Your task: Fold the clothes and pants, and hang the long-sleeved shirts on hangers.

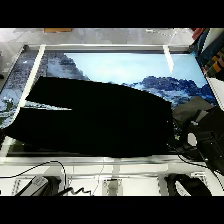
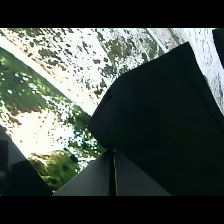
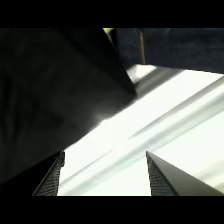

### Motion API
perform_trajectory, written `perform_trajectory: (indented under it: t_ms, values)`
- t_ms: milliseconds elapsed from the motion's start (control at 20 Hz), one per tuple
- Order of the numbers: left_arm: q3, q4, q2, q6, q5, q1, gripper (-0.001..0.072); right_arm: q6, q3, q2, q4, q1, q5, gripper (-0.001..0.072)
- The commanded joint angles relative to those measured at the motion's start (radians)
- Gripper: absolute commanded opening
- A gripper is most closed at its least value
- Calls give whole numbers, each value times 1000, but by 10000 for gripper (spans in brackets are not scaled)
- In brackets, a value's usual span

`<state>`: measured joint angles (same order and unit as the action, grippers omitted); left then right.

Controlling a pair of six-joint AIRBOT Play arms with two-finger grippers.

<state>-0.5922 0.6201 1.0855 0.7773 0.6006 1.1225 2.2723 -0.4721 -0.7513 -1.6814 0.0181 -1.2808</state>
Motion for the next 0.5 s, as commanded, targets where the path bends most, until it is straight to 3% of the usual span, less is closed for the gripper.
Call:
perform_trajectory:
  t_ms: [0, 50, 150, 250, 450]
  values:
    - [-1, 0, 7, 0, -14, 0, 9, 85, 16, -8, 76, -116, 78, 553]
    - [-1, 0, 15, 0, -14, 0, 10, 80, 28, -8, 92, -168, 68, 541]
    - [-1, 0, 30, 0, -14, 0, 9, 43, 67, -8, 165, -266, 58, 399]
    - [-1, 0, 35, 0, -14, 0, 9, -54, 115, -8, 274, -315, 97, 387]
    - [-1, 0, 35, 0, -5, 0, 9, -68, 135, -8, 256, -317, 157, 391]
